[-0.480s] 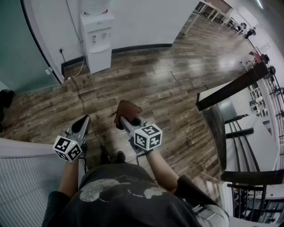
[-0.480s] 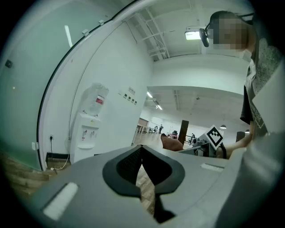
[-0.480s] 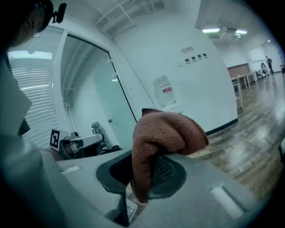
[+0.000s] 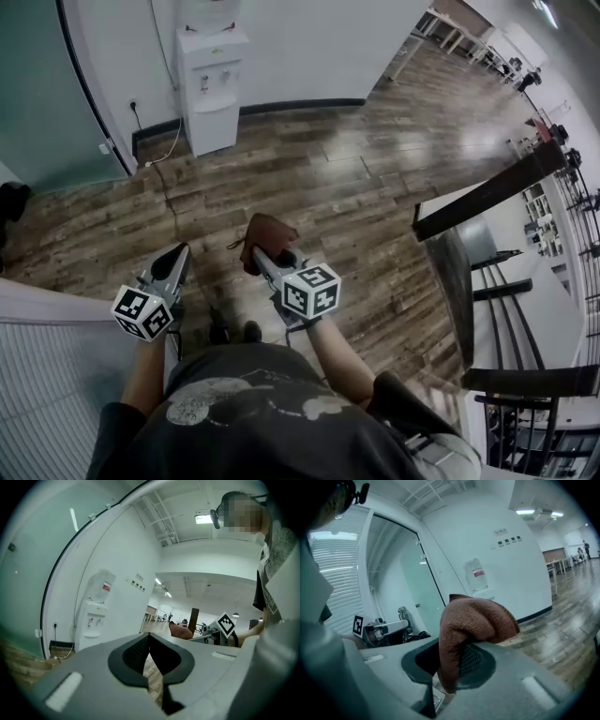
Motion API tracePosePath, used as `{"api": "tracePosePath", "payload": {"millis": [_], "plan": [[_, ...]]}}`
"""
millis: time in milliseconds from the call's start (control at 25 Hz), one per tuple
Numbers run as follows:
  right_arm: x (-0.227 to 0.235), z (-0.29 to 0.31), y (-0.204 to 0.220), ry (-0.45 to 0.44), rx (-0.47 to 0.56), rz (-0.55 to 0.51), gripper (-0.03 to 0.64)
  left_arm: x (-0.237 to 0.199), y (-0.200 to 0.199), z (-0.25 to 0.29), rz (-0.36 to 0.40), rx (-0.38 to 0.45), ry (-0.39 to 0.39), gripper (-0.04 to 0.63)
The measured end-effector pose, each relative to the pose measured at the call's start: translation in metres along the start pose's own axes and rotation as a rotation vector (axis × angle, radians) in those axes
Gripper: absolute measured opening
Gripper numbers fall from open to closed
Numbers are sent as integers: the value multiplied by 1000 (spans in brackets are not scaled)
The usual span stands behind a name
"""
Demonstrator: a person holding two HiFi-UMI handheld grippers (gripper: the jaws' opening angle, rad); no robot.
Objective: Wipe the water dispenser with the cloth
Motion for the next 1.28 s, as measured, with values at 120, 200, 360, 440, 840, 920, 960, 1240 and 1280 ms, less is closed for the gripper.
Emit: {"api": "tracePosePath", "payload": {"millis": [120,200,360,440,840,920,960,1240,1280], "plan": [[-5,3,0,-9,-1,0,54,-2,-1,-6,-1,2,-11,9],[-8,5,2,-16,-6,0,53,-3,-1,-9,-2,3,-18,9],[-11,7,6,-21,-16,-3,54,-7,2,-13,-12,7,-28,8],[-12,9,6,-16,-16,-4,54,-9,2,-15,-19,9,-30,9],[-19,23,15,24,-20,-8,57,-29,-4,-22,-27,30,-45,9],[-22,26,18,38,-18,-10,57,-36,-6,-24,-30,39,-40,9],[-23,28,19,46,-16,-10,57,-39,-7,-25,-32,42,-37,9],[-21,29,34,111,-40,7,57,-62,-2,-30,-62,32,-37,9],[-18,28,35,117,-49,7,57,-64,-1,-30,-70,31,-41,9]]}}
Point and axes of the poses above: the fingertips, and each gripper's own axes: z forward along the fingers, x to its right, y out of its underside, the point moved 5 cm from there along -z, backward along the fingers, and after that the axes turned 10 degrees about x, right-handed, at the moved point
